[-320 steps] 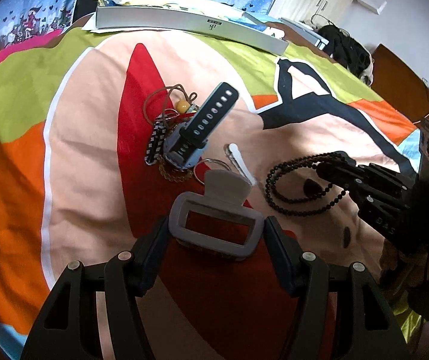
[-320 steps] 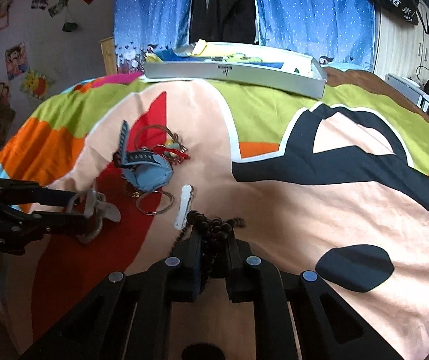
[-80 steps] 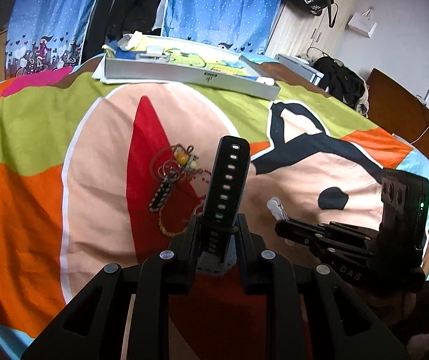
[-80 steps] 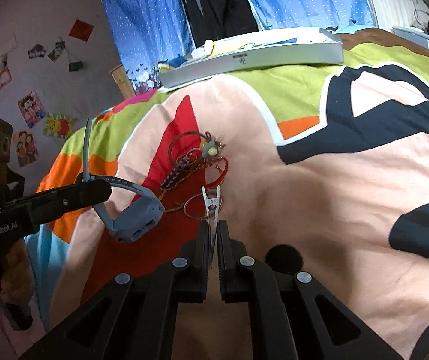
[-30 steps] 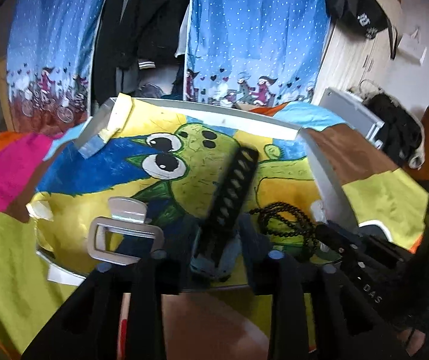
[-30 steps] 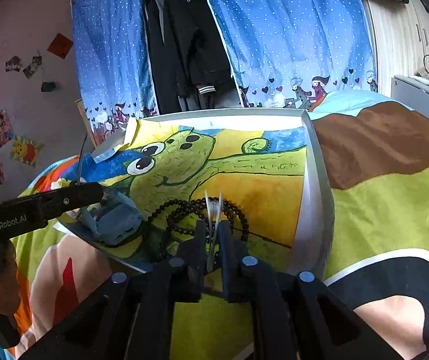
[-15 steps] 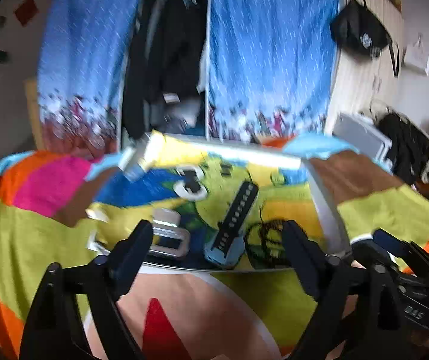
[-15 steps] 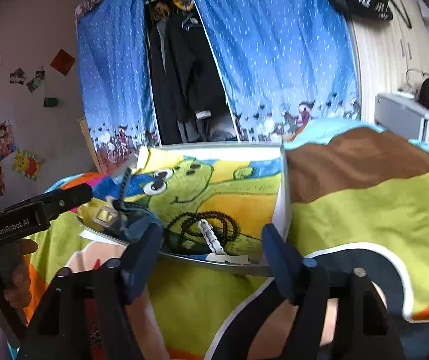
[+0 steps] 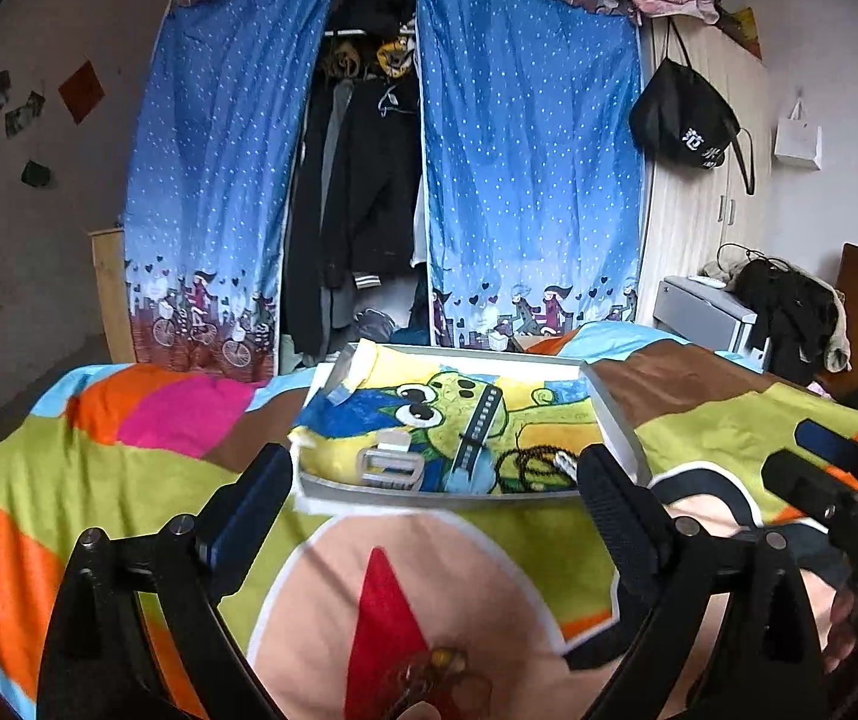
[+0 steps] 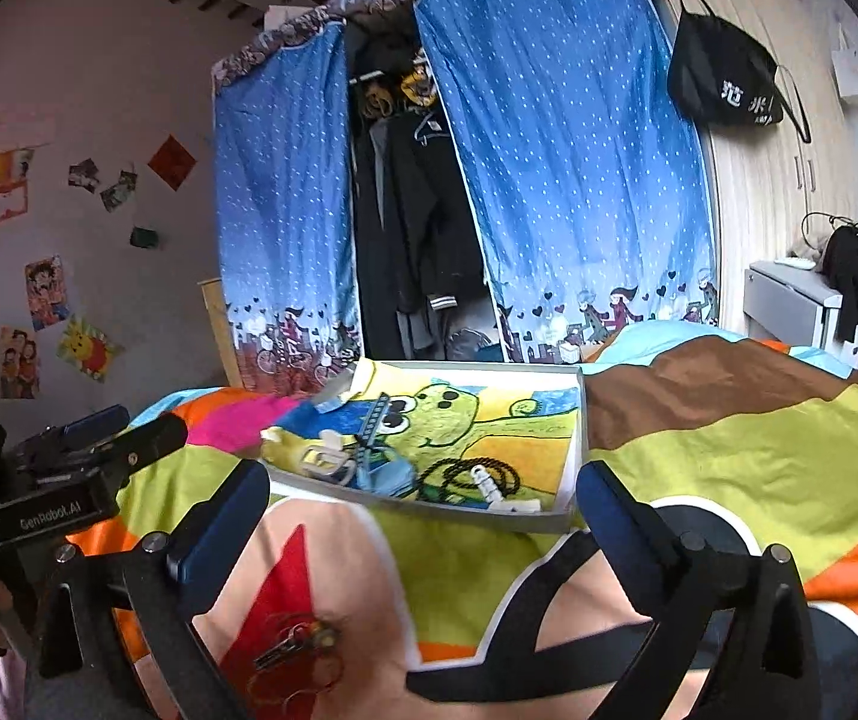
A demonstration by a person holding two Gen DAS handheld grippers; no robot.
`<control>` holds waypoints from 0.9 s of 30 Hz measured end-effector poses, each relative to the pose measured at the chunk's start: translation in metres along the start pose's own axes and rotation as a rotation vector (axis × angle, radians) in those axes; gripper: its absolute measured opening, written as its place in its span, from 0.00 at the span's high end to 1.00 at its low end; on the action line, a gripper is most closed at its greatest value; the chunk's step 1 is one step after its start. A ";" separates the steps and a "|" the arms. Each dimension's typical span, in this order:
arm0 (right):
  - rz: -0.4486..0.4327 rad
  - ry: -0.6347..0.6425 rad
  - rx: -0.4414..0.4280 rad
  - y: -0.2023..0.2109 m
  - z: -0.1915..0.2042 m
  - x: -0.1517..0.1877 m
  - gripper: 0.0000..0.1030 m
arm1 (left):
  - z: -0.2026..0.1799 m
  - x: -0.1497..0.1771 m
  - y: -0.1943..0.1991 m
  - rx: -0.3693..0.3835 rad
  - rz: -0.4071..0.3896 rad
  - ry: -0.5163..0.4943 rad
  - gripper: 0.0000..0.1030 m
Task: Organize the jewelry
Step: 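Move both tools back from the tray to the remaining rings and cords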
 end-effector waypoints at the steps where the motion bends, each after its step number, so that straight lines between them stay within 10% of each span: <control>1: -0.005 0.001 0.000 0.007 0.004 0.004 0.00 | -0.001 0.005 0.009 0.000 -0.006 -0.003 0.09; 27: 0.063 -0.013 0.075 0.053 0.081 0.134 0.00 | 0.036 0.155 0.093 0.038 0.092 -0.047 0.09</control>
Point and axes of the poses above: each gripper's, at about its wrist camera, not at the fingertips, and y roughly against the way its jaws point, z to its left, x to its underside, the point moved 8 cm from there along -y, roughly the way its jaws point, and after that the axes turned 14 degrees about z, right-handed, at the moved point
